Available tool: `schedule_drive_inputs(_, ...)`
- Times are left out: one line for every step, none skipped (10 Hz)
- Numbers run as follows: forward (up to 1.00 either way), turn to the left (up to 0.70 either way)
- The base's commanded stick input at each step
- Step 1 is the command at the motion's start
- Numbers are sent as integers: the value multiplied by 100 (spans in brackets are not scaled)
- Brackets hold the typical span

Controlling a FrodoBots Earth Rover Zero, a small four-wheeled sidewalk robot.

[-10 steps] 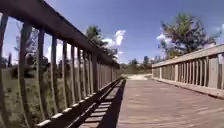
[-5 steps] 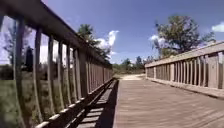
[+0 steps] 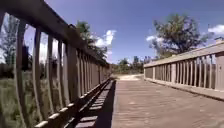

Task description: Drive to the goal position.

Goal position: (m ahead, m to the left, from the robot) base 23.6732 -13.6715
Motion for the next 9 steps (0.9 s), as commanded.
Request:
schedule_drive_inputs(65,-32)
schedule_drive_inputs(65,-33)
schedule_drive_inputs(65,-32)
schedule_drive_inputs(65,-32)
schedule_drive_inputs(65,-33)
schedule_drive_inputs(69,-11)
schedule_drive_inputs(70,0)
schedule_drive_inputs(70,0)
schedule_drive_inputs(70,0)
